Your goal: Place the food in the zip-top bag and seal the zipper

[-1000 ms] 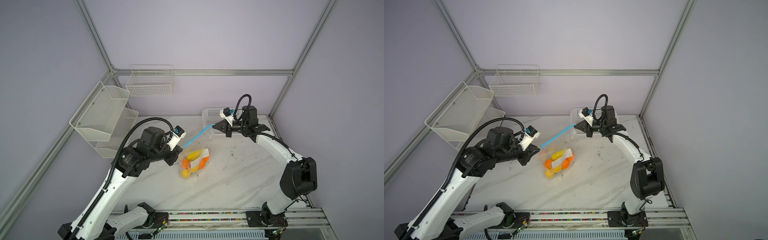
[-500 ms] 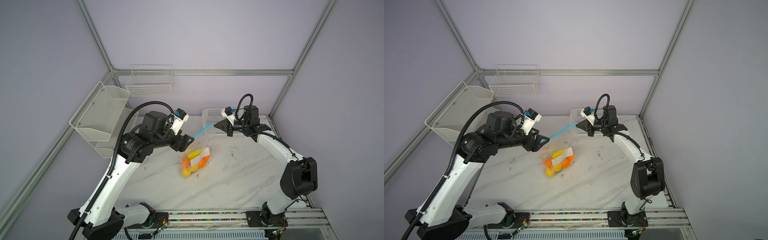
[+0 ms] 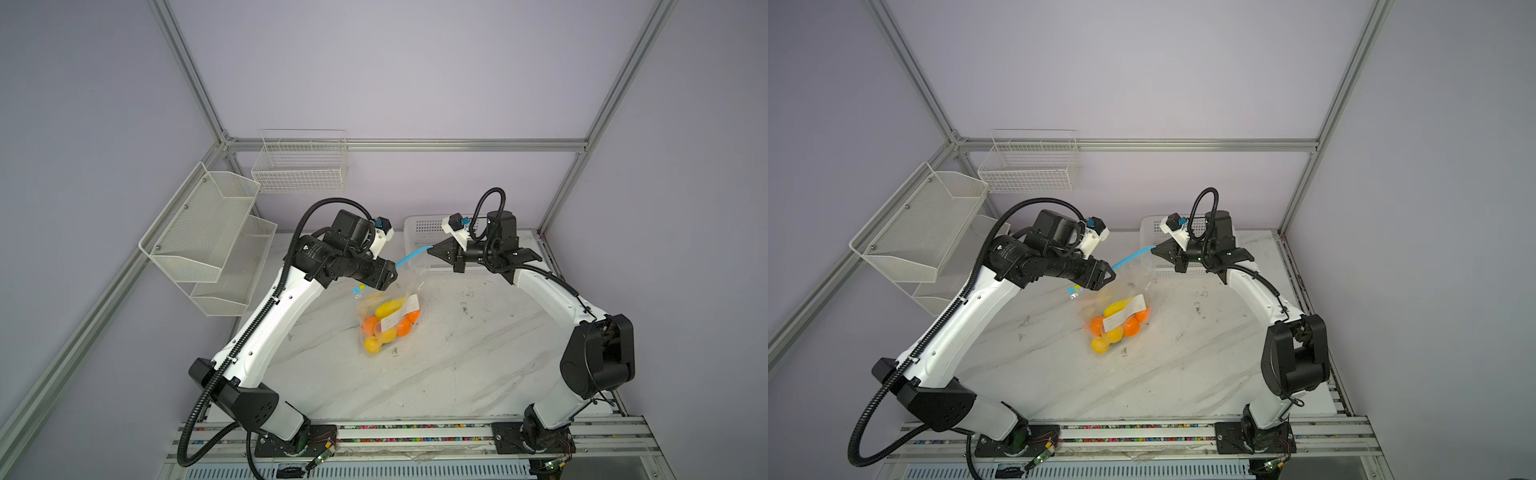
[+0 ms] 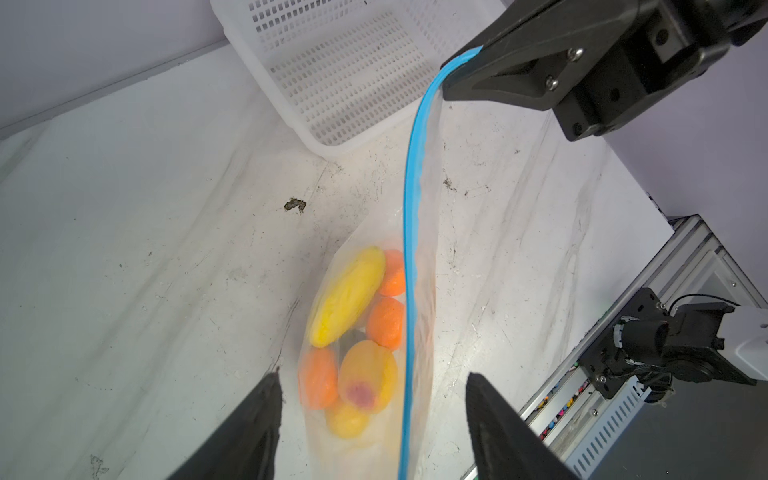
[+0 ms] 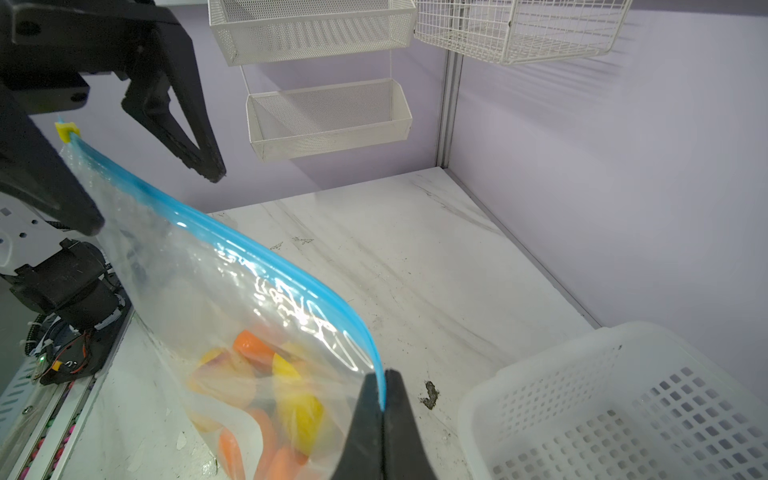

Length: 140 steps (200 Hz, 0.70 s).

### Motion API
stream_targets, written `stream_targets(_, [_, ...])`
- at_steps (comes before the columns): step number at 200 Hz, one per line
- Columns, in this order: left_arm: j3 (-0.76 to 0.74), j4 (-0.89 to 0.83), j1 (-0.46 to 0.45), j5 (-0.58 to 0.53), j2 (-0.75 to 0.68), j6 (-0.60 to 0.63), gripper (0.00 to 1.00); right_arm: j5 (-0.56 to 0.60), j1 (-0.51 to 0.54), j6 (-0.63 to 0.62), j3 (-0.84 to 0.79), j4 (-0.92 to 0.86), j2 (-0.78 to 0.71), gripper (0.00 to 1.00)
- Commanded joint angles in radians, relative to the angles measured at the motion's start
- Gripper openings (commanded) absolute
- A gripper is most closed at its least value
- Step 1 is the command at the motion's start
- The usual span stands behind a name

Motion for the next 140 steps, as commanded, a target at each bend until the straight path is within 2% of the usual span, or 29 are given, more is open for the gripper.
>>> stream_targets(1, [0.131,0.001,0.006,0.012,0.003,-0.005,0.66,-0.013,0.008,-0.006,0.033,0.023,0.009,0.0])
stream_targets(45, [0.181,-0.01,0.007,0.041,0.063,0.001,0.49,-0.008,0.008,-0.006,0.038,0.025,0.004,0.0])
stream_targets(84, [0.183,-0.009,0.007,0.047,0.081,0.006,0.42,-0.008,0.007,-0.007,0.037,0.026,0.007,0.0])
stream_targets(140, [0.188,-0.009,0.008,0.044,0.083,0.0,0.23,-0.008,0.007,-0.005,0.031,0.032,0.005,0.0])
